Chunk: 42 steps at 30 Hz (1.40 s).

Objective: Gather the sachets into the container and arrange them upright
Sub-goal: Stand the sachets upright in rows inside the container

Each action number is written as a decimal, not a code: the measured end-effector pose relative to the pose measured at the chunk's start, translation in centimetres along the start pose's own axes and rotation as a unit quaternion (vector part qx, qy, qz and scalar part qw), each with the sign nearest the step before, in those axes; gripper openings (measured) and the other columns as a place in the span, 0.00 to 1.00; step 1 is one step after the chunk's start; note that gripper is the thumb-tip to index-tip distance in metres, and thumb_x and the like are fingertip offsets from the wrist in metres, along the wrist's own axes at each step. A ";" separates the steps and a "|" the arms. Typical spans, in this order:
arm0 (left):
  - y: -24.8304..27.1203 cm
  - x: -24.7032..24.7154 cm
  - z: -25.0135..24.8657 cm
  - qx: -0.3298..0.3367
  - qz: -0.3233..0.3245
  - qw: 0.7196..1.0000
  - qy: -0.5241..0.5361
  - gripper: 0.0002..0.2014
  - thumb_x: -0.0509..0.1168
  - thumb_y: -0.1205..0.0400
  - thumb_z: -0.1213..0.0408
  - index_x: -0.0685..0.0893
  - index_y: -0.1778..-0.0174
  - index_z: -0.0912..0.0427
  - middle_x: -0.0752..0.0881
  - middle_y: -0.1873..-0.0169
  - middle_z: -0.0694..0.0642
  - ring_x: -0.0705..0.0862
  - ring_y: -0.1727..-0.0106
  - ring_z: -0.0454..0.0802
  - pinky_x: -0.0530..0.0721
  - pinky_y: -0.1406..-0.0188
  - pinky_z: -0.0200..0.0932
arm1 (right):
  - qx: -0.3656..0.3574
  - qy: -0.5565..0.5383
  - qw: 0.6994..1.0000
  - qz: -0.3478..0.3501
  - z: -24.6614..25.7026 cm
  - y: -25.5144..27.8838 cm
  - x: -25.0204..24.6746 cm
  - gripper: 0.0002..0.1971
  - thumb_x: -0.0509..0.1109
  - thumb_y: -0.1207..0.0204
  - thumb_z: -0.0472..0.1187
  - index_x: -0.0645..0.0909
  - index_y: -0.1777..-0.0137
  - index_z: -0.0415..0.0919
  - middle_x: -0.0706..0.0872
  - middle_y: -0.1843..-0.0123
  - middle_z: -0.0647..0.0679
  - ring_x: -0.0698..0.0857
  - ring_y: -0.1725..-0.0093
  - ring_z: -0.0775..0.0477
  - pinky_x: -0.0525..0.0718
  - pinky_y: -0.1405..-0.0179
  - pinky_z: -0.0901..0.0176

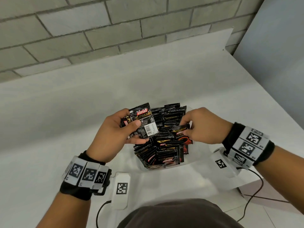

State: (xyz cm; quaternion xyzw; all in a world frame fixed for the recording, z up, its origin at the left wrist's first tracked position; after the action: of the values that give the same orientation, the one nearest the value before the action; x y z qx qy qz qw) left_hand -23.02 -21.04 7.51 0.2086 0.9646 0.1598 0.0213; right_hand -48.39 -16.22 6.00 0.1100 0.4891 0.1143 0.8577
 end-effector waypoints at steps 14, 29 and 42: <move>0.1 0.9 -0.2 -0.006 0.011 1.000 0.006 0.08 0.68 0.15 0.72 0.86 0.41 0.64 0.92 0.53 0.61 0.92 0.62 0.58 0.94 0.56 0.57 | 0.001 0.025 1.000 0.000 0.0 -0.4 1.2 0.15 0.87 0.35 0.43 0.87 0.52 0.43 0.81 0.60 0.56 0.81 0.64 0.55 0.72 0.70 0.72; 0.7 3.7 -1.2 -0.032 0.113 0.993 0.021 0.17 0.74 0.25 0.66 0.86 0.40 0.63 0.92 0.55 0.62 0.93 0.63 0.60 0.90 0.73 0.45 | -0.150 -0.335 0.930 -0.020 4.6 1.5 -3.0 0.18 0.73 0.27 0.22 0.92 0.47 0.45 0.88 0.52 0.36 0.87 0.57 0.31 0.91 0.53 0.42; -0.2 1.1 -0.9 -0.002 0.016 0.999 -0.032 0.07 0.69 0.15 0.70 0.83 0.43 0.66 0.92 0.59 0.68 0.90 0.71 0.63 0.91 0.71 0.49 | -0.110 -0.255 0.960 -0.043 2.4 1.5 -5.9 0.06 0.77 0.23 0.31 0.88 0.51 0.43 0.92 0.55 0.47 0.91 0.57 0.38 0.91 0.52 0.34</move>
State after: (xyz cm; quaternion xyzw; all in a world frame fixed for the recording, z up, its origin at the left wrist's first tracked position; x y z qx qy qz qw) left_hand -24.25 -21.03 8.27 0.2290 0.9597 0.1550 0.0501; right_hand -49.36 -16.74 12.45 0.0194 0.2431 0.0981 0.9648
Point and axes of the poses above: each hand's wrist, its own y-axis away from the middle knuckle, its own x-axis out of the palm, z = x × y, the point moved 4 cm from there along -y, towards the middle knuckle
